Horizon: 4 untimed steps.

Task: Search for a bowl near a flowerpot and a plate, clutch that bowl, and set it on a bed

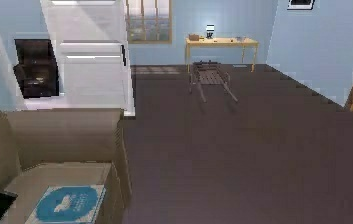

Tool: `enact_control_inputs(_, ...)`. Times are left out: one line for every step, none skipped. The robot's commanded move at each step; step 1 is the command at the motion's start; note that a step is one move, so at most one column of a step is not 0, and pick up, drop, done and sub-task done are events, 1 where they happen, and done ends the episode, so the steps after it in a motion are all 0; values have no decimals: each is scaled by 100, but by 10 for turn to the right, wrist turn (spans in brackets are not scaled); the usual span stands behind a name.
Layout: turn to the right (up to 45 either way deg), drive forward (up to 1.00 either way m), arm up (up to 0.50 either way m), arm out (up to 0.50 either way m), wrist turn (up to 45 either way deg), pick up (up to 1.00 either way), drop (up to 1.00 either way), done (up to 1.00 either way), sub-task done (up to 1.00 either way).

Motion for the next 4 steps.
enact_control_inputs(0,100,0,0,0,0,0,0,0)
enact_control_inputs(-60,0,0,0,0,0,0,0,0)
enact_control_inputs(0,55,0,0,0,0,0,0,0)
enact_control_inputs(-390,0,0,0,0,0,0,0,0)
